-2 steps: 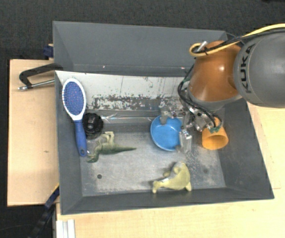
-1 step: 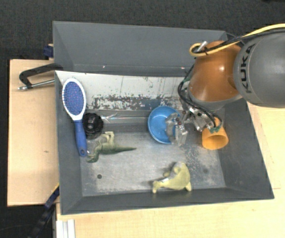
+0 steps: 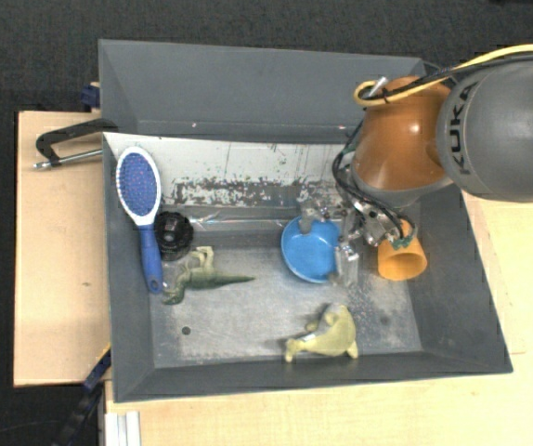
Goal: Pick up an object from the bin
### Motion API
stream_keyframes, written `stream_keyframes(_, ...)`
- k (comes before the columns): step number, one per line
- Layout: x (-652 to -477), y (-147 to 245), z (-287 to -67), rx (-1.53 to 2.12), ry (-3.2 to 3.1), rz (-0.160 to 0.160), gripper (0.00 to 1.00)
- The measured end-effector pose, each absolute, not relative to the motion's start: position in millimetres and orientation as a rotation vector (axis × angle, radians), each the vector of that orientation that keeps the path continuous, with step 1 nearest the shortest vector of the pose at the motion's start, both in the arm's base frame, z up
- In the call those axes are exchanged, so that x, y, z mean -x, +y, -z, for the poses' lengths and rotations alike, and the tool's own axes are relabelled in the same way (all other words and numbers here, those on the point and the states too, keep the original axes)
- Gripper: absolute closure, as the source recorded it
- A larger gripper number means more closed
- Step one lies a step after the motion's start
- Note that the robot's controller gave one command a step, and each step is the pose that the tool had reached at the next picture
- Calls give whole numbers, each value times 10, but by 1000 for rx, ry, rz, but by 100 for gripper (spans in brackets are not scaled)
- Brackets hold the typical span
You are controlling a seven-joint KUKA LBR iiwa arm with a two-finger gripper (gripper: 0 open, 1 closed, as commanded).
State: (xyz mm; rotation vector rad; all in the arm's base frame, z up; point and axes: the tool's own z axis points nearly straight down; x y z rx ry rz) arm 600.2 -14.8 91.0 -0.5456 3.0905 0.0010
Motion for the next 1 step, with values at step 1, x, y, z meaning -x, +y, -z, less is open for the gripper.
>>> stream_keyframes(1,-6001,-150,-911,546,3091,-1,100)
